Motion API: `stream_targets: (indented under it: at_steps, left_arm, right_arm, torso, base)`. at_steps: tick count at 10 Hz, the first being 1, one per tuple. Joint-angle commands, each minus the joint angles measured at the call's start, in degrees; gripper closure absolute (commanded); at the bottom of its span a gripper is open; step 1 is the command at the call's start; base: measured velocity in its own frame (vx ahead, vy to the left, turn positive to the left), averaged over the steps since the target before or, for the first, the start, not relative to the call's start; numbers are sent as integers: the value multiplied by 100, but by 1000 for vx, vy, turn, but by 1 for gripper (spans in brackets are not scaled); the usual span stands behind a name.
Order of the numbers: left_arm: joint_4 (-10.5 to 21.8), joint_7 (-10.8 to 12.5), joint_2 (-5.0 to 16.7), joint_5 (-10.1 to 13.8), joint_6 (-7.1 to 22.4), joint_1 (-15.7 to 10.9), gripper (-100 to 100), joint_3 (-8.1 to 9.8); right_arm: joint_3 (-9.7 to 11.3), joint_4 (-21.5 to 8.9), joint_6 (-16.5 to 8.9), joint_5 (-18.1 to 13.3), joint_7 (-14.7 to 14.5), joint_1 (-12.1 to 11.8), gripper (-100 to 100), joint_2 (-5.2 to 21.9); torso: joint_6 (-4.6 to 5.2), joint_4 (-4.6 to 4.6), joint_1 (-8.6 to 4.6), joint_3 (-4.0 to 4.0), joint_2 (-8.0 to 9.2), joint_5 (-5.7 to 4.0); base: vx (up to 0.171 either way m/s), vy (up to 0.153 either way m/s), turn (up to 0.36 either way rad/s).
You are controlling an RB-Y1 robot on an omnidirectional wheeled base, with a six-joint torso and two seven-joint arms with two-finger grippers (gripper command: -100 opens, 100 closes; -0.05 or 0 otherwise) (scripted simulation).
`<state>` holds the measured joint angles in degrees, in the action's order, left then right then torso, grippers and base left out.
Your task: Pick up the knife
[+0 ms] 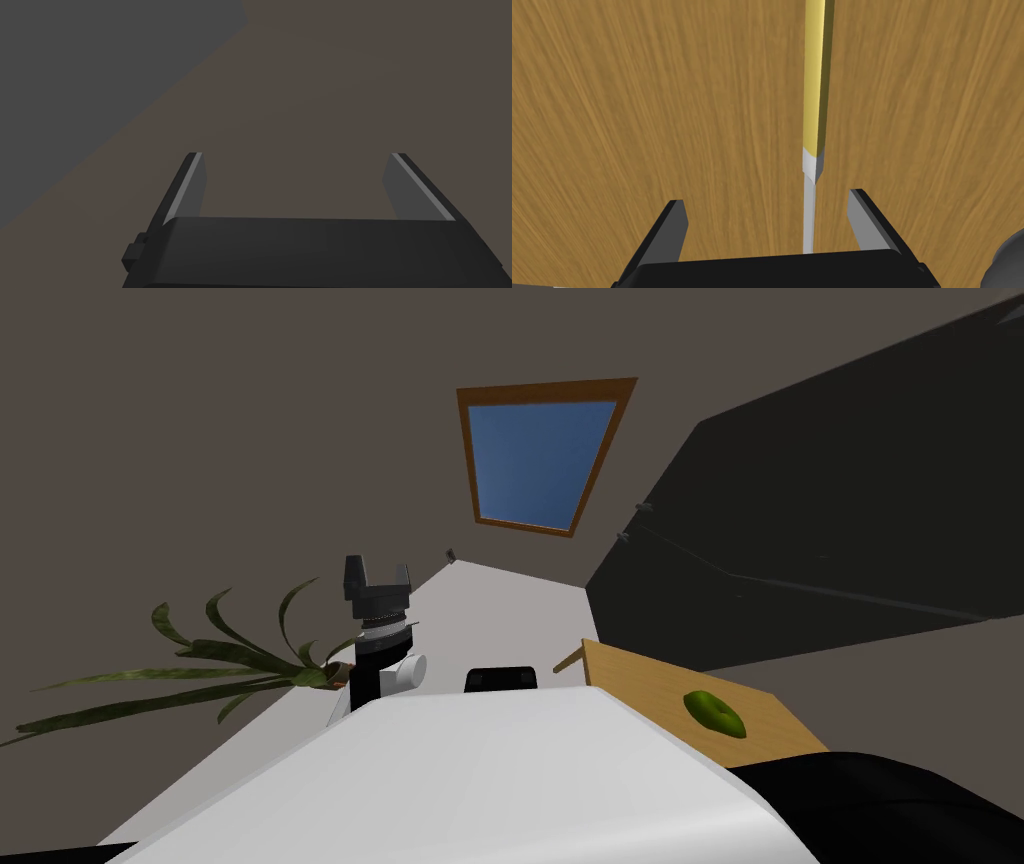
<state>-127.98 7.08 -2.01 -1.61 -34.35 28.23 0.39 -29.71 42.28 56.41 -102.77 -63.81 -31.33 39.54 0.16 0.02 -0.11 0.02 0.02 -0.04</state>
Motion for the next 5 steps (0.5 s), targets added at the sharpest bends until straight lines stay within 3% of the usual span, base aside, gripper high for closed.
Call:
stream_targets:
  at_steps: [1,3,4,5]
  left_arm:
    - [0,0,0,0,0,0,0,0]
    - [0,0,0,0,0,0,0,0]
    - [0,0,0,0,0,0,0,0]
    - [0,0,0,0,0,0,0,0]
  right_arm:
    - [286,167,-286,107,286,178,-100,205]
    - [641,167,-301,107,507,178,-100,205]
    - [701,167,-301,107,507,178,-100,205]
    - [929,437,-568,201,789,297,-100,401]
  torso:
    - [0,0,0,0,0,0]
    - [0,2,-7,6,10,-1]
    - [0,0,-1,0,0,0]
    - [0,-2,4,-6,-10,1]
  base:
    - [-79,-36,-52]
    - [-56,-23,0]
    - [0,0,0]
    - [-52,-10,-55]
